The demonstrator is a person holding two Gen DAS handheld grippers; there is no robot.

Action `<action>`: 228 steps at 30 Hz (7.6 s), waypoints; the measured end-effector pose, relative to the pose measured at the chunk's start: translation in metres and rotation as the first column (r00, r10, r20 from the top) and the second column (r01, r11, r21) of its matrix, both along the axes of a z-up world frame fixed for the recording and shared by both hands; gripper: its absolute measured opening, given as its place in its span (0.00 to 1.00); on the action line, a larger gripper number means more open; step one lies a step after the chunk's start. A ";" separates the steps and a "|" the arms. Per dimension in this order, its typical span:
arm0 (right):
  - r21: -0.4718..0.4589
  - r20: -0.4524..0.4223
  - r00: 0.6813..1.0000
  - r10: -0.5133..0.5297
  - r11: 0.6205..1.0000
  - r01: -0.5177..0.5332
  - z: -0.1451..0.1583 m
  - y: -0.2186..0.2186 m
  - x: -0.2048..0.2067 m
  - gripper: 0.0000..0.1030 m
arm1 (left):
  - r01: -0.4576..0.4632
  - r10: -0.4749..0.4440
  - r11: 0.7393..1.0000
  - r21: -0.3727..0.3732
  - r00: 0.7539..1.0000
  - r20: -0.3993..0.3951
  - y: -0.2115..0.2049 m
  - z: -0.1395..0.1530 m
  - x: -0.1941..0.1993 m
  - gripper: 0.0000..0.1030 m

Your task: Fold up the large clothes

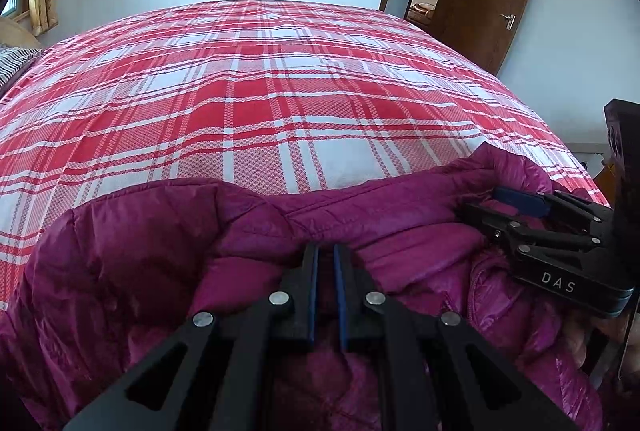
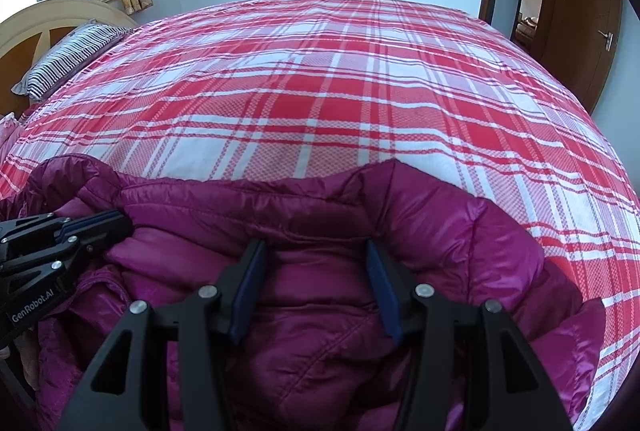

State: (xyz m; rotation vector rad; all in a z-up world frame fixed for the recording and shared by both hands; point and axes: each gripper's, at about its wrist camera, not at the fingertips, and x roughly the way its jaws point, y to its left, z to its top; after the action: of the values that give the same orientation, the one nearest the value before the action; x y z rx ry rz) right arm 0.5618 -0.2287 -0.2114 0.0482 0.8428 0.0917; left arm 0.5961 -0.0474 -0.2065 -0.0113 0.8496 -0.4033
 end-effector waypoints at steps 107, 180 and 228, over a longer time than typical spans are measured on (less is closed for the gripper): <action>0.312 -0.053 0.990 -0.129 0.940 0.139 -0.019 -0.101 -0.480 0.12 | -0.028 0.022 0.990 -0.139 0.999 -0.047 0.151 -0.020 -0.477 0.10; 0.047 0.186 0.928 -0.324 0.946 0.321 0.108 -0.073 -0.213 0.80 | -0.156 0.191 0.976 -0.151 0.947 0.258 0.121 0.131 -0.216 0.81; -0.022 0.007 0.996 -0.084 0.996 0.084 0.004 0.010 -0.160 0.86 | -0.212 0.205 0.963 0.166 0.977 0.059 0.050 -0.002 -0.136 0.90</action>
State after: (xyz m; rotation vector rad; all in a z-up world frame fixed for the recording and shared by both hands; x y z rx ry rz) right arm 0.4015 -0.2184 -0.2070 0.0619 0.8348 0.0036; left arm 0.4601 0.0029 -0.2086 0.0660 0.8308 -0.1310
